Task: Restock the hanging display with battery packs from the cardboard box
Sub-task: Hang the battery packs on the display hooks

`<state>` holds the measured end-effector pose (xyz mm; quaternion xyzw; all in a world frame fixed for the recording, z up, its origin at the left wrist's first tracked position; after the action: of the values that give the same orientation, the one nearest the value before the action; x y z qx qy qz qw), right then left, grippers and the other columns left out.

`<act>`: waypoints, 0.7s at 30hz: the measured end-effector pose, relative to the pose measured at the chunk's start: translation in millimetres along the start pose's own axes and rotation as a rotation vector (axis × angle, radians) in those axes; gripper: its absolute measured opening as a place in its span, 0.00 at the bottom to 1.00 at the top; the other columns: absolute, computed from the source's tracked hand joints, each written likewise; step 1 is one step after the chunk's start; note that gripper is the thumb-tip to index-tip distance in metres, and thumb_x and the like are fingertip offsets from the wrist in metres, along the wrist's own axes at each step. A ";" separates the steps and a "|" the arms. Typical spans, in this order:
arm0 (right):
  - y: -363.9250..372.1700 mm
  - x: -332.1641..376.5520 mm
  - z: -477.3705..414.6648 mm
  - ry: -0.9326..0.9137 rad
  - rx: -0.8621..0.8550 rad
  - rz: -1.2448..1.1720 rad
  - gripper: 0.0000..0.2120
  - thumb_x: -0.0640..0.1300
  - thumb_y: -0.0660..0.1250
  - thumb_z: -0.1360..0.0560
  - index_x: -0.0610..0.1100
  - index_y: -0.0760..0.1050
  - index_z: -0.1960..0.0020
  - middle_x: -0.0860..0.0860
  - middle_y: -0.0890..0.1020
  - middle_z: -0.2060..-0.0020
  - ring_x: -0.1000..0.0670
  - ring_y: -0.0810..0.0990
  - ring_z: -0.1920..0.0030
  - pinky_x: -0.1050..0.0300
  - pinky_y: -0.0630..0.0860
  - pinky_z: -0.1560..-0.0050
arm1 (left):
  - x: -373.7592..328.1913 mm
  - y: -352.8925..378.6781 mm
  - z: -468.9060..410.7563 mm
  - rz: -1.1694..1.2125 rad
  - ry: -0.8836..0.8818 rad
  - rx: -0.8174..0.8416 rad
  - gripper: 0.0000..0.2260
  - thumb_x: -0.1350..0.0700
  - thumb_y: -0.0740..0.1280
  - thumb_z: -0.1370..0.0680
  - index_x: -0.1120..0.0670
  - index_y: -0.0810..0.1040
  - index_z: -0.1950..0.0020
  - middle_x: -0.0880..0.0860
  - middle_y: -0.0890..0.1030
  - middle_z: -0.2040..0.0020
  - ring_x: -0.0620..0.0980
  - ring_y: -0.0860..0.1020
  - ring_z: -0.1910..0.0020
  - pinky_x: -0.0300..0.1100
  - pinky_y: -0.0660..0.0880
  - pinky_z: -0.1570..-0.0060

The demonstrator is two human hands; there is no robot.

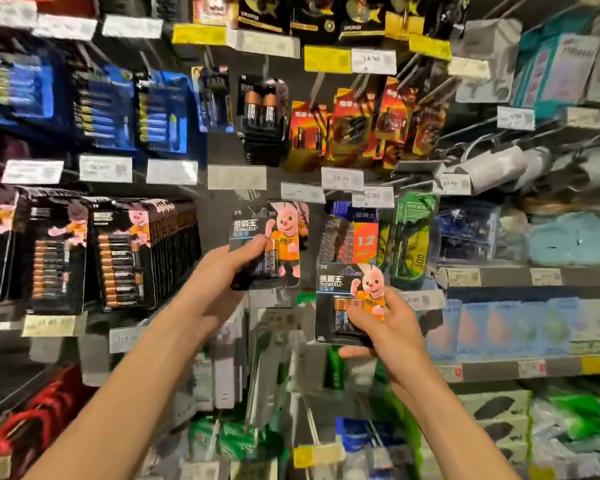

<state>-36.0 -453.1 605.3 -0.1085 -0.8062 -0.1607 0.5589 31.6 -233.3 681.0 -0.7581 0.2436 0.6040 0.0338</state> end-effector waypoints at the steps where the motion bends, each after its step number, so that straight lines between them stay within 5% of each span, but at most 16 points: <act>1: 6.6 0.3 -11.9 -0.006 -0.001 -0.001 0.12 0.37 0.71 0.22 0.50 0.77 0.42 0.48 0.86 0.48 0.43 0.85 0.46 0.48 0.84 0.66 | -7.1 0.0 -12.7 0.002 -0.002 0.009 0.11 0.54 0.68 0.20 0.59 0.83 0.42 0.55 0.87 0.47 0.49 0.85 0.51 0.42 0.78 0.51; 7: 43.7 3.7 -70.3 -0.045 0.008 -0.006 0.13 0.38 0.71 0.22 0.50 0.77 0.40 0.49 0.86 0.47 0.46 0.86 0.48 0.49 0.84 0.66 | -37.6 7.7 -65.9 0.143 -0.050 0.012 0.07 0.57 0.67 0.19 0.58 0.82 0.48 0.55 0.88 0.54 0.48 0.86 0.58 0.41 0.81 0.56; 14: 66.1 11.8 -111.9 -0.109 0.093 0.022 0.09 0.40 0.70 0.21 0.46 0.77 0.42 0.47 0.83 0.46 0.48 0.84 0.46 0.50 0.84 0.65 | -47.7 -0.5 -96.1 0.380 0.011 0.007 0.15 0.60 0.68 0.22 0.64 0.79 0.37 0.65 0.83 0.41 0.62 0.82 0.39 0.57 0.75 0.33; 21: 81.7 8.9 -150.3 -0.165 0.167 -0.001 0.05 0.38 0.66 0.19 0.44 0.76 0.44 0.36 0.78 0.43 0.36 0.81 0.43 0.52 0.83 0.67 | -54.4 1.2 -103.9 0.422 0.083 -0.010 0.19 0.60 0.69 0.22 0.65 0.76 0.32 0.66 0.82 0.40 0.65 0.82 0.41 0.60 0.77 0.36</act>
<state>120.1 -434.8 673.5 -0.0738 -0.8601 -0.0838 0.4977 116.3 -252.5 759.8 -0.7148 0.3950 0.5671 -0.1073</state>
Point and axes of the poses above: each hand's wrist, its own z-axis away from the middle knuckle, its own y-axis out of the palm, x = y × z, the point moved 3 cm from there along -z, towards the middle knuckle
